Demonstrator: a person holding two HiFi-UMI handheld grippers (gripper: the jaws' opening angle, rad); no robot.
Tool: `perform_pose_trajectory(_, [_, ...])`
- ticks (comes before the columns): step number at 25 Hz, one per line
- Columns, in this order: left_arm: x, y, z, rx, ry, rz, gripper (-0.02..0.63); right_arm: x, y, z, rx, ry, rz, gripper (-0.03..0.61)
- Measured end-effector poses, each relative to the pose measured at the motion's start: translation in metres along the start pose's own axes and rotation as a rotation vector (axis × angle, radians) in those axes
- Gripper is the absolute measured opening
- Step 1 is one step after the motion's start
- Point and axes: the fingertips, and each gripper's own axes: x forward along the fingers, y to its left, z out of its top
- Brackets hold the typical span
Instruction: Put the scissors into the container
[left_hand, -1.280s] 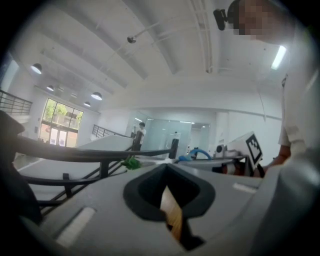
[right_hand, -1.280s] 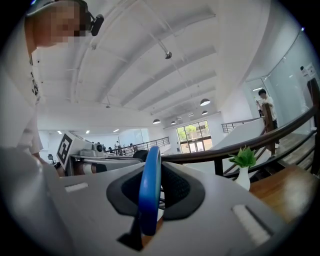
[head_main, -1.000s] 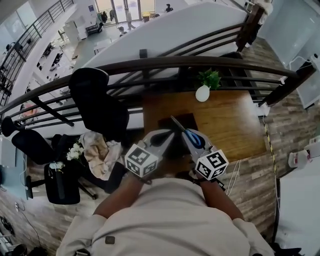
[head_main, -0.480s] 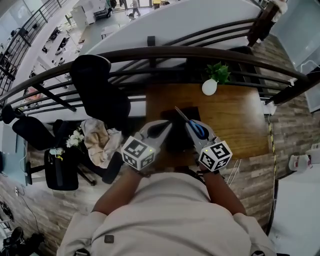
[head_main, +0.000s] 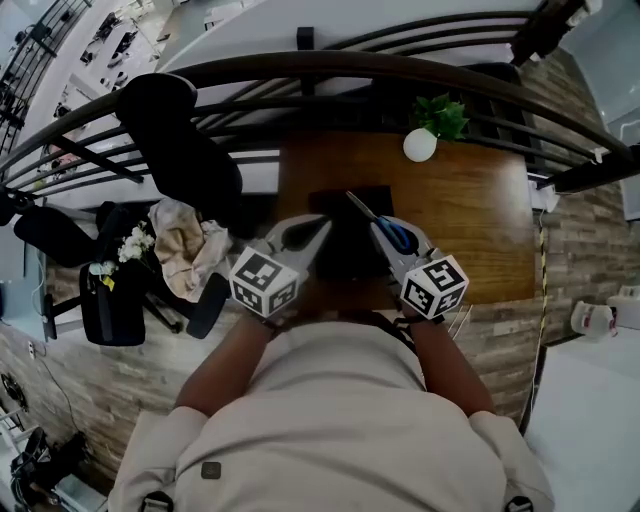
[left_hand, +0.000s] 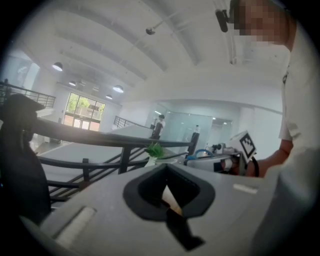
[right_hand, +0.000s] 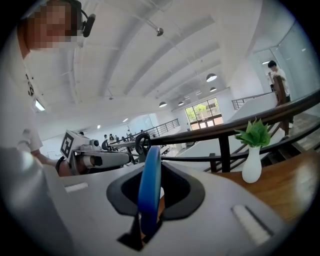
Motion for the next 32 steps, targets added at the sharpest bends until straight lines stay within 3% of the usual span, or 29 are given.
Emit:
perform_pose_trajectory(8, [0.034, 0.017, -0.051, -0.057, 0.083, 0.048, 0.003, 0.012, -0.047, -0.057, 0.076, 0.169, 0.09, 0.049])
perform_pose_trajectory(16, [0.048, 0.028, -0.114, -0.165, 0.157, 0.095, 0.003, 0.016, -0.064, -0.118, 0.125, 0.323, 0.198, 0.049])
perform_pose_trajectory(32, [0.06, 0.04, -0.202, -0.3, 0.266, 0.148, 0.003, 0.035, -0.079, -0.227, 0.26, 0.575, 0.283, 0.051])
